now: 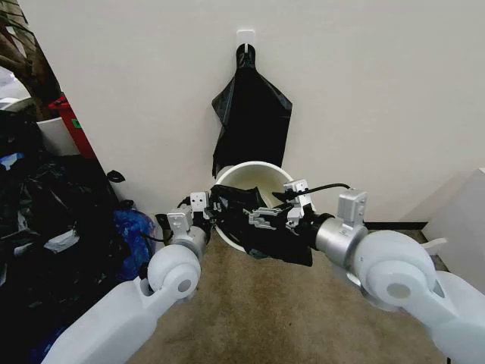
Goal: Place the garbage bag over the trash bin.
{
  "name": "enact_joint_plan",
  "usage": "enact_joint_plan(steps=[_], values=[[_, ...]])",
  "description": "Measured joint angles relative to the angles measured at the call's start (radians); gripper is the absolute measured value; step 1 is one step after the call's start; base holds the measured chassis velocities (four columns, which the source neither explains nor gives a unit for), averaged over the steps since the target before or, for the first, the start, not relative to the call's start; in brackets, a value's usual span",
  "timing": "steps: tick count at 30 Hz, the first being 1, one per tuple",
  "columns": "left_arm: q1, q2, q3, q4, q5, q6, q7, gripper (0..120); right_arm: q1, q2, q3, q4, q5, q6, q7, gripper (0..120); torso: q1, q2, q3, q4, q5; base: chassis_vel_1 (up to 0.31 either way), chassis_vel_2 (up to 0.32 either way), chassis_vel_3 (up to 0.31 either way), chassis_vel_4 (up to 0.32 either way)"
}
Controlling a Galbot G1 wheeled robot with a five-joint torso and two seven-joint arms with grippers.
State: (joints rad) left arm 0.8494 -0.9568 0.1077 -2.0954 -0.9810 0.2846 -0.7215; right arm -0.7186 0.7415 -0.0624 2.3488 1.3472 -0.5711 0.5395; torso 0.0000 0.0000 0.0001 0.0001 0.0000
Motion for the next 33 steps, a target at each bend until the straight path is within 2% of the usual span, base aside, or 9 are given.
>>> enact_joint_plan(steps=[5, 10, 12, 15, 22, 33], values=[[0.002, 0.003, -0.006, -0.007, 0.003, 0.0, 0.006, 1, -0.026, -0.003, -0.002, -0.02, -0.001, -0.008, 0.01, 63, 0.0, 0.0, 0.0, -0.0002, 0.0, 0.0, 0.0, 0.0, 0.0], [0.005, 0.003, -0.008, -0.007, 0.004, 0.0, 0.009, 1, -0.025, -0.002, 0.0, -0.032, -0.004, -0.008, 0.012, 50, 0.0, 0.0, 0.0, -0.0002, 0.0001, 0.0, 0.0, 0.0, 0.0], [0.006, 0.002, -0.008, -0.007, 0.005, 0.0, 0.011, 1, -0.014, -0.002, -0.002, -0.043, -0.008, -0.003, 0.014, 38, 0.0, 0.0, 0.0, -0.0002, 0.0, 0.0, 0.0, 0.0, 0.0], [0.007, 0.001, -0.008, -0.007, 0.006, 0.0, 0.014, 1, -0.004, 0.001, -0.005, -0.05, -0.011, 0.001, 0.015, 32, 0.0, 0.0, 0.0, -0.0001, 0.0, 0.0, 0.0, 0.0, 0.0], [0.012, 0.005, -0.015, -0.008, 0.01, 0.0, 0.027, 1, 0.03, 0.015, -0.031, -0.088, -0.035, 0.02, 0.035, 2, 0.0, 0.0, 0.0, -0.0001, 0.0, 0.0, 0.0, 0.0, 0.0], [0.046, 0.016, -0.026, 0.001, 0.045, -0.003, 0.076, 1, 0.103, 0.016, -0.007, -0.117, -0.054, 0.029, 0.016, 0, 0.0, 0.0, 0.0, -0.0001, 0.0, 0.0, 0.0, 0.0, 0.0]])
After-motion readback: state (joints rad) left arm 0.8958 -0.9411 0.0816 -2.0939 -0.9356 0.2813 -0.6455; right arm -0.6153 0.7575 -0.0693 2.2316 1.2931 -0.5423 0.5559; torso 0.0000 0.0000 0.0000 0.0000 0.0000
